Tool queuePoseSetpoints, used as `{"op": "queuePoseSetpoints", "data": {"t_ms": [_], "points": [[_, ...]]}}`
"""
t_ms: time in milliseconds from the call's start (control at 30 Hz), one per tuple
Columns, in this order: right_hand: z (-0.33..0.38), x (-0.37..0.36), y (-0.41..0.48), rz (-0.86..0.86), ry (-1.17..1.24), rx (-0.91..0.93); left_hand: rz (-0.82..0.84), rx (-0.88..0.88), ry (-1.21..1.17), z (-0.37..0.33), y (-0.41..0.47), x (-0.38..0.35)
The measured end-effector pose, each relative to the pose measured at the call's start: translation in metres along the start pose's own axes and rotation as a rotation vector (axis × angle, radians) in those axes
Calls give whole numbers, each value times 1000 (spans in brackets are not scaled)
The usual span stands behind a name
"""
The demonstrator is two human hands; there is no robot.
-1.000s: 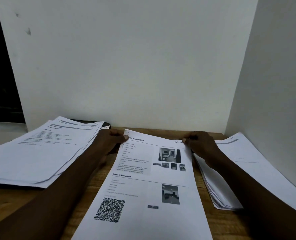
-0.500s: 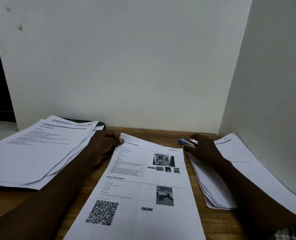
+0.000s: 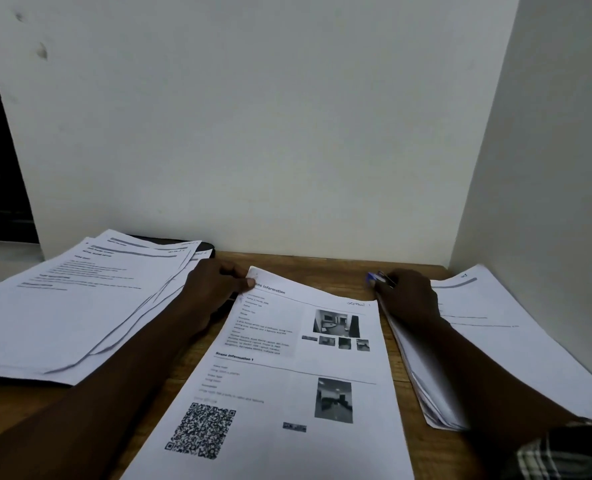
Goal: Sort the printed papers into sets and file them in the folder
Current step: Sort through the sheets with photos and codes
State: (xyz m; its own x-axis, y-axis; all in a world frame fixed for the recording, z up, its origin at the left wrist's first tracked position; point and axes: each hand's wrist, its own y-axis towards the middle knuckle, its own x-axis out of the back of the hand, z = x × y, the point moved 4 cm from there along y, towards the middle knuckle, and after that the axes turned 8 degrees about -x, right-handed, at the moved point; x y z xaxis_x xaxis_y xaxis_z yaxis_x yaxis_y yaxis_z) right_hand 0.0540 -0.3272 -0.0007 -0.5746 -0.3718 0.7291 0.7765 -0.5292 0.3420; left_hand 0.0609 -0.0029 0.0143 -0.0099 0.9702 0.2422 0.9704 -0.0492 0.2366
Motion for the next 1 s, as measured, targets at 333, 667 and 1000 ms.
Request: {"op": "queuePoseSetpoints", "data": {"t_ms": [333, 667, 1000], "points": [[74, 33, -39, 41, 399, 394, -171, -314, 280, -40, -15, -11], [114, 23, -73, 132, 239, 576, -179, -444, 301, -47, -16, -10], [117, 26, -78, 123, 165, 616, -150, -570, 459, -51, -20, -20]]}}
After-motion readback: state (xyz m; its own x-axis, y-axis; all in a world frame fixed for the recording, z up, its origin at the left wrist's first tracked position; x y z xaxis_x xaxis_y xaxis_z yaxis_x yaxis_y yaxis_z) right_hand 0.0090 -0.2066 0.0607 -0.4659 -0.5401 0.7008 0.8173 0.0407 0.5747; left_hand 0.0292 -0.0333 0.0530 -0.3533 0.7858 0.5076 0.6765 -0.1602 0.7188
